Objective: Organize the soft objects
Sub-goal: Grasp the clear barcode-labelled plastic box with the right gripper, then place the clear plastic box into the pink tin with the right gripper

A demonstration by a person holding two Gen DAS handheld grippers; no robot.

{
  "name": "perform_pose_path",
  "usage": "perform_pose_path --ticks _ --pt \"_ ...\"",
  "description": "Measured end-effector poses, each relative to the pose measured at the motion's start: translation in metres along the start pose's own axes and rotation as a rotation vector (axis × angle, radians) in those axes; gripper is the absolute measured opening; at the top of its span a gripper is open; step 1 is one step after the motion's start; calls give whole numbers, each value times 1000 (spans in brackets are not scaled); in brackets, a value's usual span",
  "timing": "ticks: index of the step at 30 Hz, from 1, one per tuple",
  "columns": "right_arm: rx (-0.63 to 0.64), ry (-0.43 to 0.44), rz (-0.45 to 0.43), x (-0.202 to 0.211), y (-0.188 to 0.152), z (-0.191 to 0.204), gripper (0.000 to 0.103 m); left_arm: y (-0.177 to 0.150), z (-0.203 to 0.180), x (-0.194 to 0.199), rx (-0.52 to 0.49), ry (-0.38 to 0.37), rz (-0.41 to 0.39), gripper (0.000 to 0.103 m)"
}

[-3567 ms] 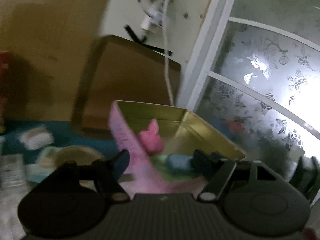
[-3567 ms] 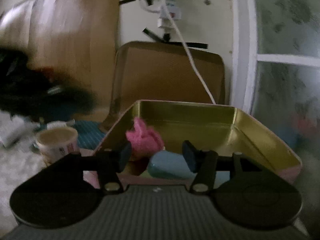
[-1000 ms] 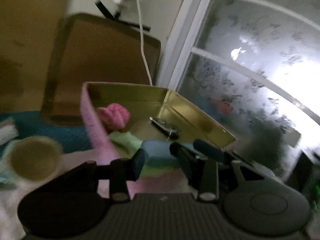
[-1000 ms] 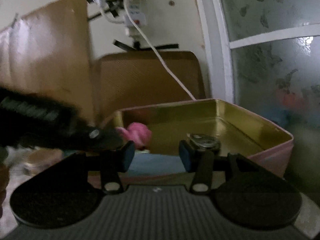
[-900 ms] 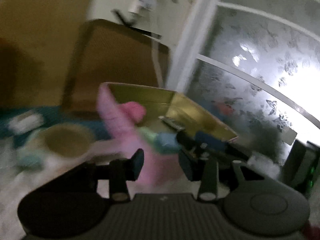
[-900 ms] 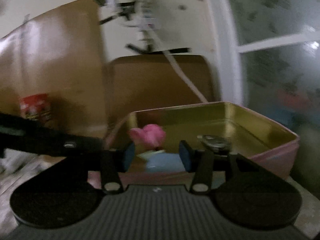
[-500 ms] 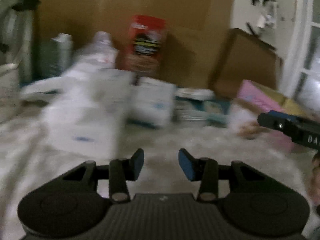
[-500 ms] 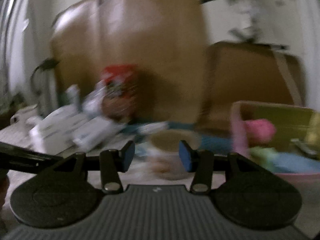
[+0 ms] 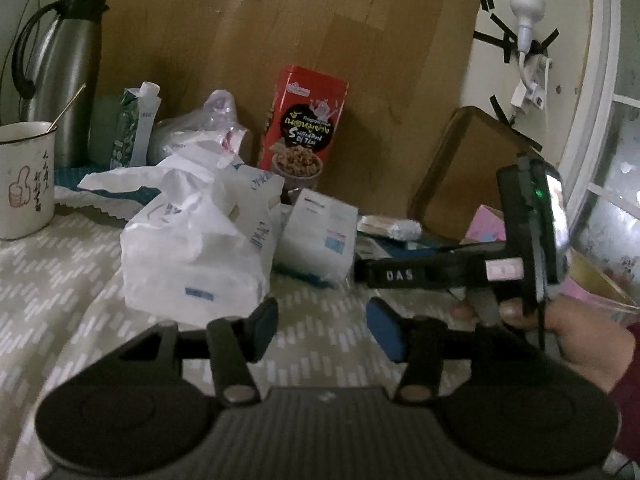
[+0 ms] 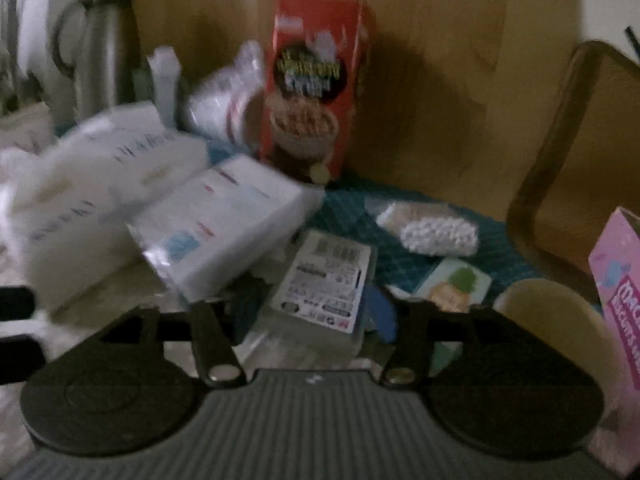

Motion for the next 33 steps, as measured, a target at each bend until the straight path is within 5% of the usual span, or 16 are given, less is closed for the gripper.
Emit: perform_pose_path --ticks 6,14,22,26,33 --pt "-45 48 25 4 -5 -6 61 0 -1 1 -5 -7 -12 55" --pt "-10 143 -8 92 -61 9 62 -2 -3 -4 -11 -32 33 57" --pt "-90 55 -46 162 -118 -6 62 -13 -28 -16 -110 -26 152 57" --pt "-84 0 -47 168 -128 -12 62 -22 -63 -18 -106 -114 222 57" --pt "-122 36 -44 175 -137 -24 64 -39 -112 -27 -23 -283 402 57"
Point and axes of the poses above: each gripper's, at about its wrist camera, not at the fingertips, and x roughly against the way its jaws point, z to its left, y to its top, the point moved 4 cm from there along -x, roughly the way its jaws point, and after that the axes turned 3 degrees about x, right-handed, at the moved point
